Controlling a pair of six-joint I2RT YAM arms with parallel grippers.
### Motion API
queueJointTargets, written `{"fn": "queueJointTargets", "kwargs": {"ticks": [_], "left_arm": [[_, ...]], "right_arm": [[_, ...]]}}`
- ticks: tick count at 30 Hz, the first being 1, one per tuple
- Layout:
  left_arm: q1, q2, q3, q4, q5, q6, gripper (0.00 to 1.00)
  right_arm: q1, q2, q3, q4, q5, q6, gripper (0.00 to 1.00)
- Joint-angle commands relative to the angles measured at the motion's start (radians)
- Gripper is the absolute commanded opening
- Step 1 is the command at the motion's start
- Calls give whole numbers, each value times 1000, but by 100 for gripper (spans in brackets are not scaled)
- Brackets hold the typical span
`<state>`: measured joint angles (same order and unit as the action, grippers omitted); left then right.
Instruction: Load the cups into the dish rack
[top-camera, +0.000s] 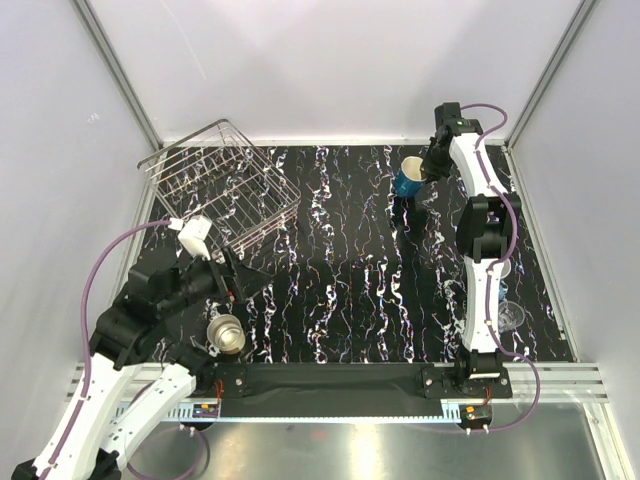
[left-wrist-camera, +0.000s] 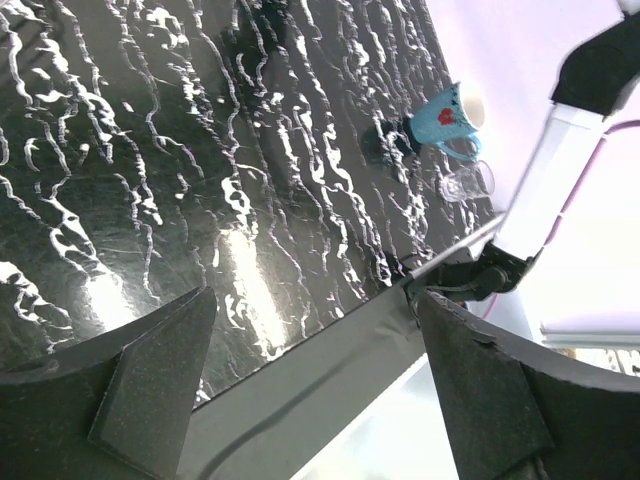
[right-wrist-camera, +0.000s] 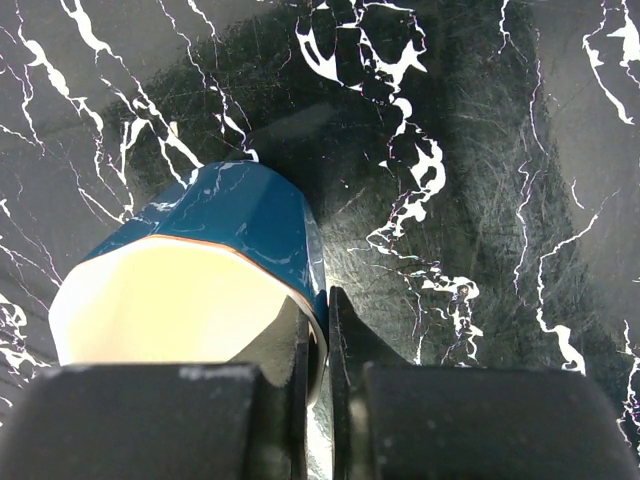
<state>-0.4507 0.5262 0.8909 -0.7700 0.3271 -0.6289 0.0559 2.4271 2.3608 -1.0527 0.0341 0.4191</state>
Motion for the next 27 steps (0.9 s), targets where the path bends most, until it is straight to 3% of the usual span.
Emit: {"fn": "queueJointTargets", "kwargs": {"ticks": [1,4,9,14,16,18,22,27], "left_arm": [[-2,11,59,50,96,-3,87],[-2,11,62,95,144,-15,86],[-3,30,-20,372,335,-119,86],[-22,130,-73,615,438,-291,88],[-72,158,-78,695,420,-316,97],[-126,211,-60,715,388,-307,98],[-322,290,-53,767,223,-285,99],[-494,350,-104,964,86,-327,99]], "right_arm": [[-4,-66,55,-3,-22,-3,0],[-4,-167,22,-15,-69,-16,0],[-4,-528,-338,167,-278,30,0],[1,-885,-708,357,-483,86,0],[1,-974,-805,410,-540,113,0],[2,-1101,-939,479,-589,135,0],[2,-1279,-1145,583,-657,188,0],[2,-1497,-1365,703,-738,295,0]]}}
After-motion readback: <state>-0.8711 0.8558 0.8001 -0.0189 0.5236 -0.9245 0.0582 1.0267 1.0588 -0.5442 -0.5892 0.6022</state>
